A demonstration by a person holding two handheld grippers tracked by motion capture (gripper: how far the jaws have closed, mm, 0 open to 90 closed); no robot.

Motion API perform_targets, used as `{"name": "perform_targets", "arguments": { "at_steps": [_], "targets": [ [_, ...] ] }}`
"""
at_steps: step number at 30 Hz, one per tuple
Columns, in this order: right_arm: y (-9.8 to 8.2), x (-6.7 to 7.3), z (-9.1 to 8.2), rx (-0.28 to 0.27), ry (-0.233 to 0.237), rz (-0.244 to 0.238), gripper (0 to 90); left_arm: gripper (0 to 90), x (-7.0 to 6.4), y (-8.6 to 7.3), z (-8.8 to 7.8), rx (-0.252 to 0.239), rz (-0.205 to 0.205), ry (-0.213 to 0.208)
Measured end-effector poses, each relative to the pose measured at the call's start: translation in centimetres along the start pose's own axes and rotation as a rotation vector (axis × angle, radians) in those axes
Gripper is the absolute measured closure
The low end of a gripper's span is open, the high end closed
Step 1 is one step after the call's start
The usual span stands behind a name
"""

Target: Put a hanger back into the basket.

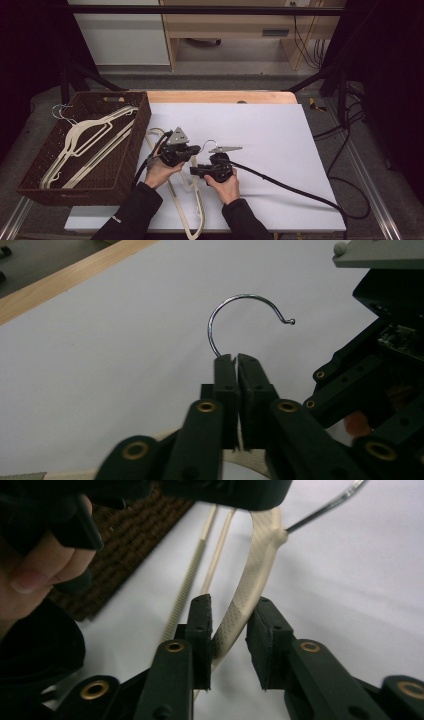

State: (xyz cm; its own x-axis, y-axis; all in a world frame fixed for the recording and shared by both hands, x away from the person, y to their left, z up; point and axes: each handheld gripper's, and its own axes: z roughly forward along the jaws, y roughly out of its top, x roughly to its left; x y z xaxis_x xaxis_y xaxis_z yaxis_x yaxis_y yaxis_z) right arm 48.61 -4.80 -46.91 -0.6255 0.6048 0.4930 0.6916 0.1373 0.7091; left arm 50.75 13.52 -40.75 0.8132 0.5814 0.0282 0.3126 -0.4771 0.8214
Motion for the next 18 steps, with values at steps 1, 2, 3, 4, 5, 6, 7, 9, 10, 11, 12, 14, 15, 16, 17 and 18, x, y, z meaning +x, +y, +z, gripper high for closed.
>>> {"name": "perform_targets", "arguments": {
  "at_steps": [1, 2, 3, 4, 5, 6, 7, 9, 10, 11, 12, 14, 15, 16, 17, 18],
  "targets": [
    [0.1, 0.0, -0.1, -0.010, 0.016, 0.006, 75.2, 80.0, 0.1, 0.1, -0.3, -0.004, 0.000, 0.011],
    [0.2, 0.2, -0.2, -0.018, 0.025, 0.026, 76.8, 74.6, 0.1, 0.2, -0.7, -0.007, 0.000, 0.025],
    [0.4, 0.3, -0.4, -0.028, 0.032, 0.036, 78.2, 67.9, 0.2, 0.2, -1.1, -0.016, -0.005, 0.038],
    [0.6, 0.4, -0.6, -0.038, 0.040, 0.046, 79.2, 62.3, 0.3, 0.3, -1.6, -0.026, -0.008, 0.041],
    [0.8, 0.5, -0.9, -0.039, 0.030, 0.053, 80.2, 56.7, 0.4, 0.4, -2.1, -0.047, -0.020, 0.040],
    [1.0, 0.6, -1.2, -0.049, 0.022, 0.054, 81.2, 51.2, 0.6, 0.5, -2.7, -0.067, -0.033, 0.041],
    [1.2, 0.7, -1.5, -0.052, 0.013, 0.054, 82.0, 46.0, 0.7, 0.6, -3.2, -0.079, -0.047, 0.036],
    [1.6, 0.9, -2.1, -0.067, 0.002, 0.040, 84.0, 40.0, 1.0, 0.7, -4.4, -0.100, -0.061, 0.033],
    [1.8, 1.0, -2.5, -0.073, 0.006, 0.043, 85.4, 36.7, 1.0, 0.8, -5.0, -0.116, -0.065, 0.034],
    [2.0, 1.1, -2.8, -0.082, 0.013, 0.024, 86.1, 33.8, 1.0, 0.8, -5.5, -0.122, -0.062, 0.037],
    [2.2, 1.2, -3.1, -0.085, 0.013, 0.020, 86.6, 30.1, 1.0, 0.9, -6.0, -0.125, -0.060, 0.041],
    [2.6, 1.3, -3.9, -0.078, -0.001, -0.014, 87.1, 23.7, 1.0, 0.9, -6.8, -0.129, -0.062, 0.041],
    [2.7, 1.3, -4.2, -0.073, -0.007, -0.033, 87.1, 21.0, 1.0, 0.9, -7.1, -0.130, -0.061, 0.043],
    [2.8, 1.3, -4.6, -0.070, -0.002, -0.039, 87.1, 19.5, 1.0, 0.8, -7.3, -0.125, -0.057, 0.043],
    [2.9, 1.3, -5.0, -0.068, 0.002, -0.051, 87.2, 17.8, 1.0, 0.8, -7.5, -0.122, -0.057, 0.039],
    [3.0, 1.3, -5.5, -0.068, 0.009, -0.074, 87.2, 16.2, 1.0, 0.7, -7.5, -0.110, -0.052, 0.033]
  ]
}}
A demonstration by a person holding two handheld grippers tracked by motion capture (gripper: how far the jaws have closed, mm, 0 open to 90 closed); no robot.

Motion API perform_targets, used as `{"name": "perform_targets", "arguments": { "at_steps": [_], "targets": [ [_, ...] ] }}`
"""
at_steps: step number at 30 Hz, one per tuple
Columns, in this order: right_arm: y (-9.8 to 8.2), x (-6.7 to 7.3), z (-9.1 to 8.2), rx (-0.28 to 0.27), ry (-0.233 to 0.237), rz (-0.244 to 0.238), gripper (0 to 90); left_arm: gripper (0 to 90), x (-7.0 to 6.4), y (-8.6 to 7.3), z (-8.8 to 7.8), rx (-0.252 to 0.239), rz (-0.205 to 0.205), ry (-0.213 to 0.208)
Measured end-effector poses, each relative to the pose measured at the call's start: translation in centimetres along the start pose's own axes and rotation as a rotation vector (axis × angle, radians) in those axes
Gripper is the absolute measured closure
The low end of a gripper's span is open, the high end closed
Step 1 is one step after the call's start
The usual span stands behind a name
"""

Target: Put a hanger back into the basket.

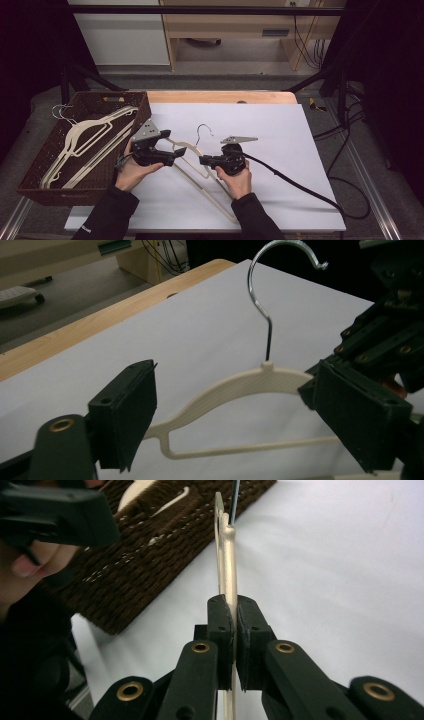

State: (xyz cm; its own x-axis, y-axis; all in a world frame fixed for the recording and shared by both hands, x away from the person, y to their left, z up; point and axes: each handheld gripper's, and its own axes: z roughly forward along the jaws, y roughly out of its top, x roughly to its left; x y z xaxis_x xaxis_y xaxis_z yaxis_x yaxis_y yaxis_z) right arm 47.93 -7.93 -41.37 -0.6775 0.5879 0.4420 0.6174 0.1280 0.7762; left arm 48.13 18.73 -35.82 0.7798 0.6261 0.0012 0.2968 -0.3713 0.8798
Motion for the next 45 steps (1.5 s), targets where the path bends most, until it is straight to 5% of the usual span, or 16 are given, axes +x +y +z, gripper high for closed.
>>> {"name": "perform_targets", "arguments": {
  "at_steps": [10, 13, 21, 27, 38, 40, 45],
  "targets": [
    [0.9, 0.0, -4.2, 0.043, 0.106, -0.184, 87.2, 18.3, -1.0, -0.4, 1.3, 0.128, 0.106, -0.074],
    [0.9, 0.2, -4.9, 0.060, 0.135, -0.222, 87.2, 26.5, -1.5, -0.3, 1.9, 0.149, 0.147, -0.104],
    [0.4, 0.7, -5.1, 0.115, 0.175, -0.291, 87.2, 65.9, -2.6, -0.1, 2.6, 0.240, 0.242, -0.194],
    [0.3, 0.6, -5.0, 0.132, 0.187, -0.316, 86.6, 71.0, -3.2, -0.2, 2.5, 0.294, 0.278, -0.188],
    [0.2, 0.9, -5.9, 0.025, -0.011, -0.420, 57.6, 85.6, -5.1, -0.5, 2.1, 0.271, 0.229, -0.253],
    [0.1, 0.7, -6.4, 0.000, -0.045, -0.440, 51.4, 86.6, -5.4, -0.4, 1.9, 0.267, 0.233, -0.224],
    [-0.3, -0.3, -9.1, -0.091, -0.074, -0.387, 39.1, 86.6, -4.8, -0.3, 1.1, 0.229, 0.169, -0.185]
  ]
}}
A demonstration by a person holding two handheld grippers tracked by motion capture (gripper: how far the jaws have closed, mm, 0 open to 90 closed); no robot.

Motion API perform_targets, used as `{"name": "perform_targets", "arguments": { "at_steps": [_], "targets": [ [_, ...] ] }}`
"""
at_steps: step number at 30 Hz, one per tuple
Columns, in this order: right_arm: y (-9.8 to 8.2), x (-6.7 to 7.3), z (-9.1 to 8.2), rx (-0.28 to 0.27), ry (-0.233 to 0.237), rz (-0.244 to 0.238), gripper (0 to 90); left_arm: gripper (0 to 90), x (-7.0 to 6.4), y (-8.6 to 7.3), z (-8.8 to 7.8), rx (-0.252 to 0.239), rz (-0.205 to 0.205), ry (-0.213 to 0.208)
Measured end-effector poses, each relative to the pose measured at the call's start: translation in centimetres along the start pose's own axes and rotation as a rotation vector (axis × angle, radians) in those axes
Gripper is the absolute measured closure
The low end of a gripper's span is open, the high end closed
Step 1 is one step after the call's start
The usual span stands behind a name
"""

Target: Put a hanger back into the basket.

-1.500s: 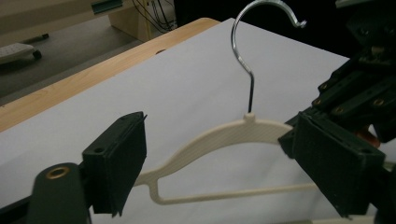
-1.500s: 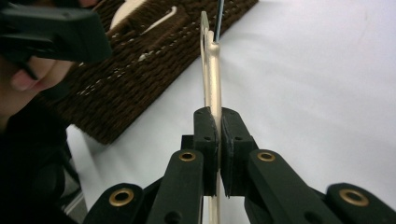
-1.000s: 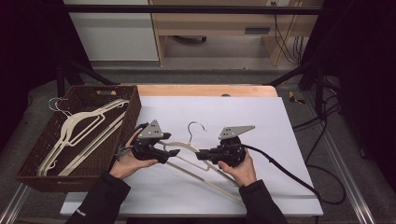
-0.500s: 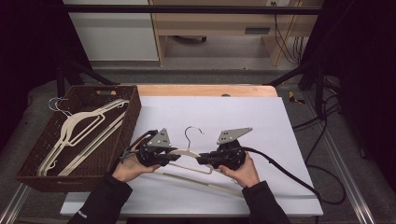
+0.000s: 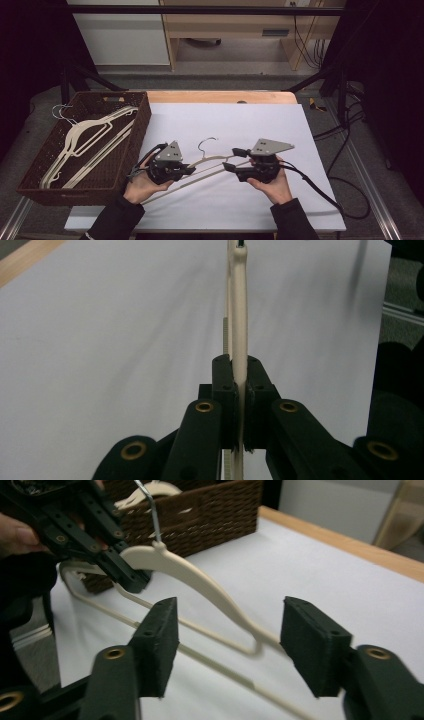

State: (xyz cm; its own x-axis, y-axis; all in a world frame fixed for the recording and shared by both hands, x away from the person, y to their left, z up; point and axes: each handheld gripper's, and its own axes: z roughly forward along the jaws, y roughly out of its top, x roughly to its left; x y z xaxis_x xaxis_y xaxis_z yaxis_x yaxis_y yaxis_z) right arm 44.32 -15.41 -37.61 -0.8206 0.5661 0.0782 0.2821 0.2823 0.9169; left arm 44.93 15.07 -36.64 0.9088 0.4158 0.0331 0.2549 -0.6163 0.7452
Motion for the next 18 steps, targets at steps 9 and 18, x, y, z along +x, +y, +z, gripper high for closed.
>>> {"name": "perform_targets", "arguments": {
  "at_steps": [9, 18],
  "targets": [
    [-2.8, -2.8, -5.2, -0.093, -0.166, 0.121, 14.3, 86.6, 0.7, 0.9, -4.5, -0.133, -0.089, 0.122],
    [-4.7, -4.2, -7.0, -0.097, -0.309, 0.174, 5.3, 86.6, 2.6, 1.8, -9.7, -0.216, -0.115, 0.160]
  ]
}}
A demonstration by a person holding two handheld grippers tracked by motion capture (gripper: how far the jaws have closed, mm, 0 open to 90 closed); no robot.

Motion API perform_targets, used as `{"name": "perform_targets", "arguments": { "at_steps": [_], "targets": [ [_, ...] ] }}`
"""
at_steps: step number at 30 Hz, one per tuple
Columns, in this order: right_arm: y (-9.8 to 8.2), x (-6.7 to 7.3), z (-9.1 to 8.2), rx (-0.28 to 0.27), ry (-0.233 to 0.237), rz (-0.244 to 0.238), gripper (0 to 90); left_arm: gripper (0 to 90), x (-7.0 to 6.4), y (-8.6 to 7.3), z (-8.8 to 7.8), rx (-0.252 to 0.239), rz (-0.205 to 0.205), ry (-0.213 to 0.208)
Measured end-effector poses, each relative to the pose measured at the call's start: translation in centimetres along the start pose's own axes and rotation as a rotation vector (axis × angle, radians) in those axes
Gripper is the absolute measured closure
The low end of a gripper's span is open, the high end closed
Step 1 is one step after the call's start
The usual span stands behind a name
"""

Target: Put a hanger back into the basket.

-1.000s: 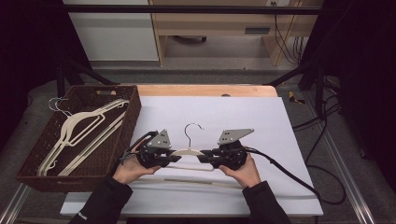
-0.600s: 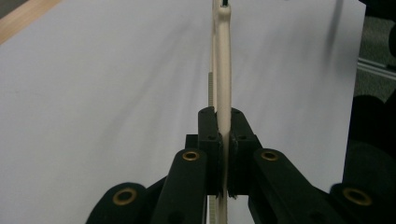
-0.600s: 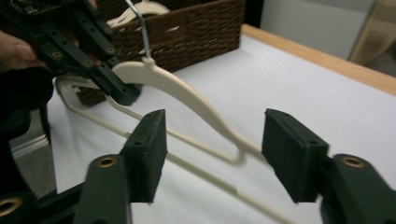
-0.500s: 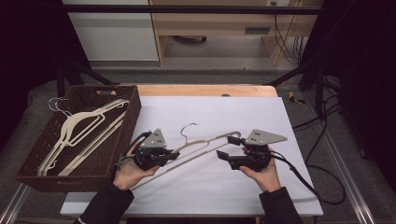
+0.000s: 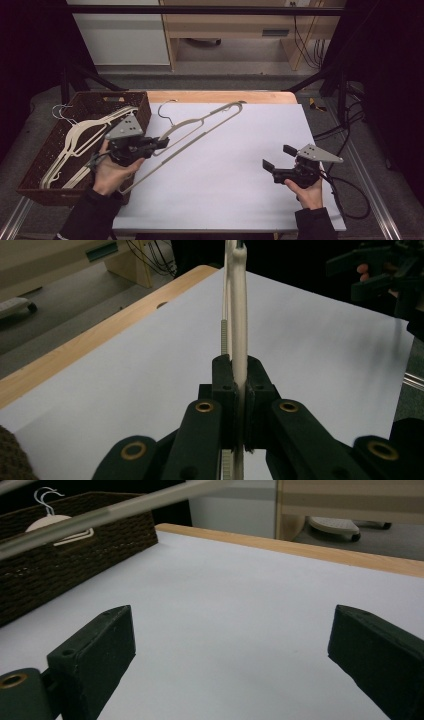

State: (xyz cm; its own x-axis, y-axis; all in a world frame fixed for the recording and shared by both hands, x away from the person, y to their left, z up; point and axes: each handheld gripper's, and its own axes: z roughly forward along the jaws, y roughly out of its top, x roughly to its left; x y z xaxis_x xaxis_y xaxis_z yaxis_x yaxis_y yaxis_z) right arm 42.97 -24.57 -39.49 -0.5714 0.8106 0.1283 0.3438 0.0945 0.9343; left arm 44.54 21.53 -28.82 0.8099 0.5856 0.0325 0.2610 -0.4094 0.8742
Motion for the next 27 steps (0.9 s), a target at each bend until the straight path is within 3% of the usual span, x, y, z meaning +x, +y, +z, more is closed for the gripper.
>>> {"name": "perform_targets", "arguments": {
  "at_steps": [6, 11, 14, 20, 27],
  "targets": [
    [-0.3, -0.4, -0.2, 0.008, -0.019, 0.004, 4.2, 86.6, 2.4, 0.8, -3.4, -0.036, -0.006, 0.036],
    [-0.3, -0.5, -0.3, 0.005, -0.035, 0.004, 3.2, 86.5, 4.9, 0.5, -5.8, -0.038, -0.018, 0.081],
    [-0.3, -0.6, -0.5, 0.001, -0.034, 0.004, 2.8, 86.6, 6.4, -0.2, -7.1, -0.031, -0.021, 0.114],
    [-0.3, -0.7, -0.7, -0.003, -0.037, 0.003, 2.7, 86.5, 9.5, -1.9, -9.2, -0.017, -0.070, 0.173],
    [-0.4, -0.7, -0.4, 0.006, -0.030, 0.002, 2.9, 86.6, 12.1, -3.8, -10.7, 0.029, -0.087, 0.206]
  ]
}}
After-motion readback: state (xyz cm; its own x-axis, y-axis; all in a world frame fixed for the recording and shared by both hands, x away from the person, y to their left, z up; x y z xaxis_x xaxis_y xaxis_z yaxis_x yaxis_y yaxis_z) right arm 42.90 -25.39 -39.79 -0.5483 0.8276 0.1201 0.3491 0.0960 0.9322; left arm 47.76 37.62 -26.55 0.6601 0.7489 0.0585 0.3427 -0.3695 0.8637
